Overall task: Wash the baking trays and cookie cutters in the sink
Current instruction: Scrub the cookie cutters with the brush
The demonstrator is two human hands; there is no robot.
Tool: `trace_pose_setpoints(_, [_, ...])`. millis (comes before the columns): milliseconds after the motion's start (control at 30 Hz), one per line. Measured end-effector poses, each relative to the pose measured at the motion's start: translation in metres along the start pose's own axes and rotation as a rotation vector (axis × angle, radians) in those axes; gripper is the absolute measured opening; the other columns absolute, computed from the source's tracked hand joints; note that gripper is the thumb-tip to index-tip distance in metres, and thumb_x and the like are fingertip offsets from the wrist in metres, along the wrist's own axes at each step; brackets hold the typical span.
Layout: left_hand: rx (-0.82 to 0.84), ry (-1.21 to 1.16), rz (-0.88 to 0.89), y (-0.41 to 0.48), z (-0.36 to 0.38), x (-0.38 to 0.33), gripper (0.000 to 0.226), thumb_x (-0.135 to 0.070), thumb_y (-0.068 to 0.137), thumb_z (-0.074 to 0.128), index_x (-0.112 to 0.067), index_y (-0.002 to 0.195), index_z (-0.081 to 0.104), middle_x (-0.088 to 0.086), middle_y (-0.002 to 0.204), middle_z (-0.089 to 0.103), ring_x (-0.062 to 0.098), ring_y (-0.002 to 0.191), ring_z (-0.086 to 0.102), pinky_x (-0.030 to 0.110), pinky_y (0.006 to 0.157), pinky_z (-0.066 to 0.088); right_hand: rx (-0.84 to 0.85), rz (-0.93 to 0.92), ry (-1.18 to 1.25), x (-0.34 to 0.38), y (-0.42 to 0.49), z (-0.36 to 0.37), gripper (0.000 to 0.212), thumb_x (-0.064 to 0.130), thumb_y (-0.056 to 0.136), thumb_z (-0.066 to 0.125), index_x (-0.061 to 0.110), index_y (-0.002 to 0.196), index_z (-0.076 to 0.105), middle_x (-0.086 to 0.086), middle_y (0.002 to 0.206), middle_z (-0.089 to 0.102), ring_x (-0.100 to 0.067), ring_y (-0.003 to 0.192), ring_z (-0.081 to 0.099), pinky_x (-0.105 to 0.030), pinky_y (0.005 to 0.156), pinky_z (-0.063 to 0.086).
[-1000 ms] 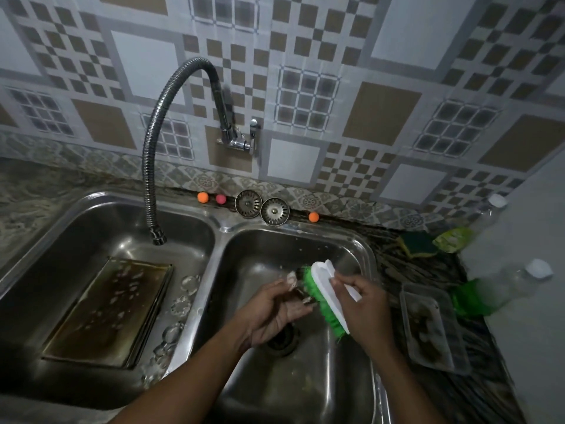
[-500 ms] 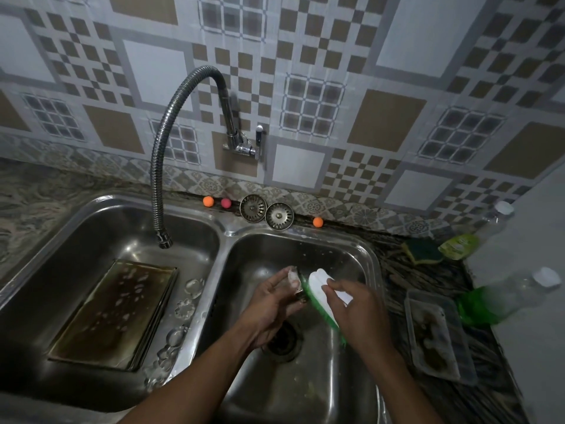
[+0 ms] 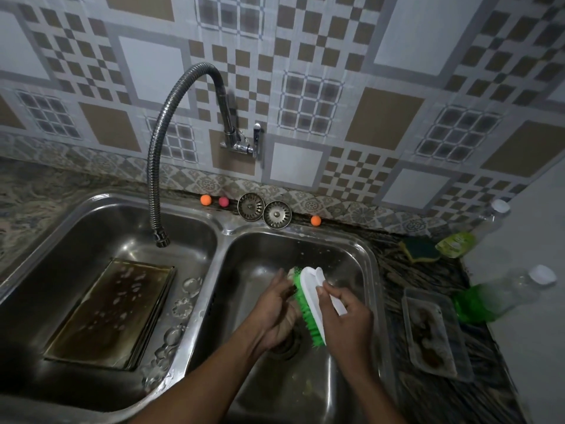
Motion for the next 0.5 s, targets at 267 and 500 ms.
trace_pose_setpoints(267, [0.093, 0.023, 0.004, -0.005, -0.002, -0.009, 0.053, -0.015, 0.093, 0.06, 0.006, 0.139, 0.043, 0.031, 0.139, 0.05, 0.046, 0.131, 0.047, 0.061, 0.105, 0.04, 0.002, -0.046, 0.036, 0.008, 0.007, -0.002, 0.012, 0.018, 0.084, 0.075, 0.03, 0.087, 0.073, 0.019, 0.09, 0.072, 0.006, 0.091, 0.065, -0.008, 0.073, 0.047])
trace_pose_setpoints(500, [-0.101, -0.279, -0.114, -0.011, 0.011, 0.008, 0.045, -0.029, 0.101, 0.049, 0.014, 0.104, 0.062, 0.033, 0.094, 0.069, 0.038, 0.074, 0.073, 0.046, 0.056, 0.06, -0.011, -0.581, -0.34, 0.007, -0.01, 0.003, 0.014, 0.017, 0.085, 0.072, 0.01, 0.096, 0.077, 0.002, 0.086, 0.071, -0.01, 0.077, 0.067, -0.024, 0.069, 0.053])
Point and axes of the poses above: each hand's wrist, its own y-axis towards the middle knuckle, its own z-axis out of the palm, x = y × z, the point moved 3 cm from there along y, towards the middle knuckle
